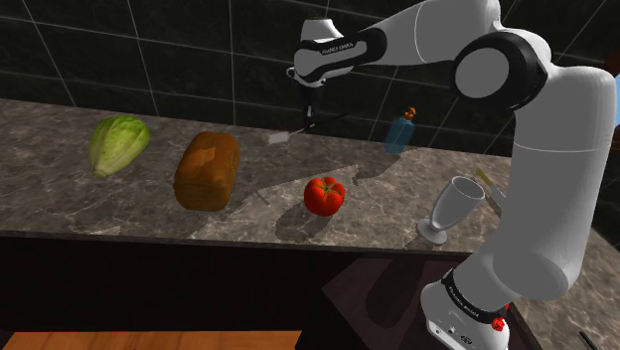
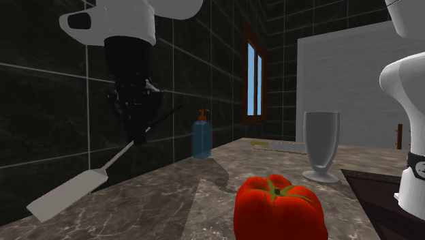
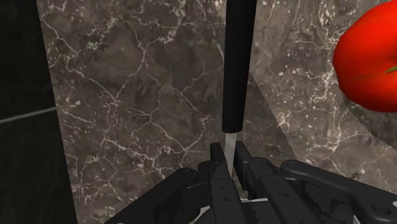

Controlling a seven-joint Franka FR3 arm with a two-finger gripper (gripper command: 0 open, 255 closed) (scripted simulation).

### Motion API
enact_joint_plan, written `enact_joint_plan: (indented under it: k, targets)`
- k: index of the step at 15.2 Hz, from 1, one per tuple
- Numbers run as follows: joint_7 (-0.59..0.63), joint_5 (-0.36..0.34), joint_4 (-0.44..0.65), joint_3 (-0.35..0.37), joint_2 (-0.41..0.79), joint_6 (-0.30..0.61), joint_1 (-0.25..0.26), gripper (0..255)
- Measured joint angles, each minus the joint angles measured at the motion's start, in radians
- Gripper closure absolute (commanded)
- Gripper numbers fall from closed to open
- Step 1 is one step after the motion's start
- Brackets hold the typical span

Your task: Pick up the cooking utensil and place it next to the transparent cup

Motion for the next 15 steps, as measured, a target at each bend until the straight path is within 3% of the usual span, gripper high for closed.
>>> enact_joint_plan:
  k: [15]
  targets:
    - [-0.006, 0.000, 0.118, 0.000, -0.057, -0.175, 0.001, 255]
